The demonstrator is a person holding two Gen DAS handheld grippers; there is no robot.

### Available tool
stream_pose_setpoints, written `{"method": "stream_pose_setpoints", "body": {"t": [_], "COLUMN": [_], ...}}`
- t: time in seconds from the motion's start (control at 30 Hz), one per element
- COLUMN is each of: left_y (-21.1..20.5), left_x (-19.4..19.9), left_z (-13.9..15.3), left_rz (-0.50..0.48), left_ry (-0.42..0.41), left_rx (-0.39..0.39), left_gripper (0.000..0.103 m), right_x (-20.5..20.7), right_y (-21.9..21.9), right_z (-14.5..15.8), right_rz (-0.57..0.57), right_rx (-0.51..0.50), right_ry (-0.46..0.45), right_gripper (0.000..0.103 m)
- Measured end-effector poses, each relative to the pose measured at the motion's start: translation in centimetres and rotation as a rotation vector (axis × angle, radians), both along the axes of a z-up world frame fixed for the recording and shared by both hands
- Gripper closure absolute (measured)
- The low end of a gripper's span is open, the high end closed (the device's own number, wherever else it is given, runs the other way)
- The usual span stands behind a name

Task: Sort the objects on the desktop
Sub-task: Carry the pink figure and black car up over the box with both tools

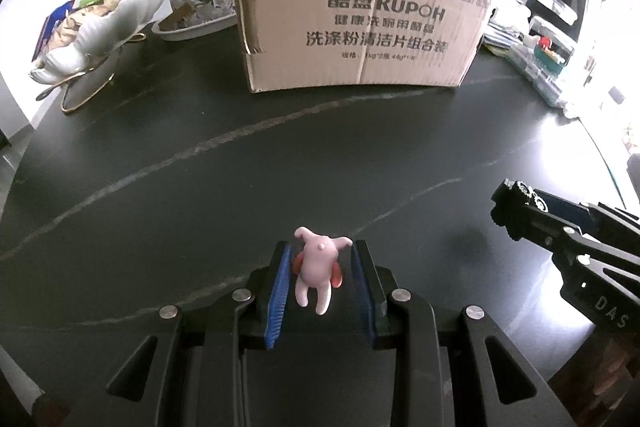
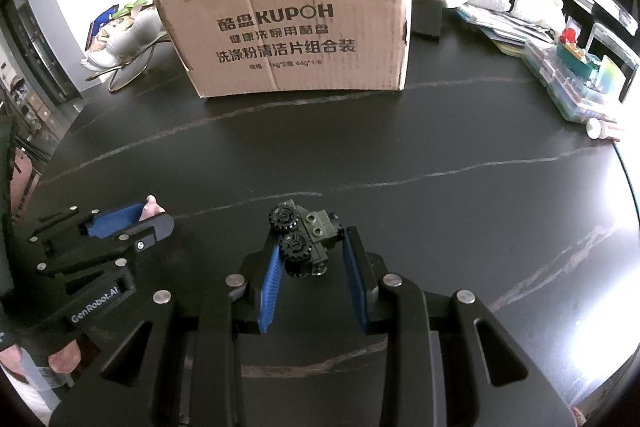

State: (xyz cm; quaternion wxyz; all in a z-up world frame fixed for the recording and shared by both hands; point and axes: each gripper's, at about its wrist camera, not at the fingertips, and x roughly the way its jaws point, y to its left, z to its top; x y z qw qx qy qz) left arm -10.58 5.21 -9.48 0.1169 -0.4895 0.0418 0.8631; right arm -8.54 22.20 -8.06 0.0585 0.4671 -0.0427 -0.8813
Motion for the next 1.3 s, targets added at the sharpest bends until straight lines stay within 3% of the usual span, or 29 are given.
{"method": "stream_pose_setpoints", "body": {"t": [1.3], "left_y": [-1.2], "left_x": [-2.1], "left_z": [9.5], "left_rz": [0.038], "left_ry": [0.156], "left_rx": [0.048], "left_gripper": [0.075], "right_x": [-1.3], "right_y": [-1.7], "right_z": [6.6], "right_rz": [-0.004], "right_rx": [0.015], "right_ry": [0.135], "right_gripper": [0.076]}}
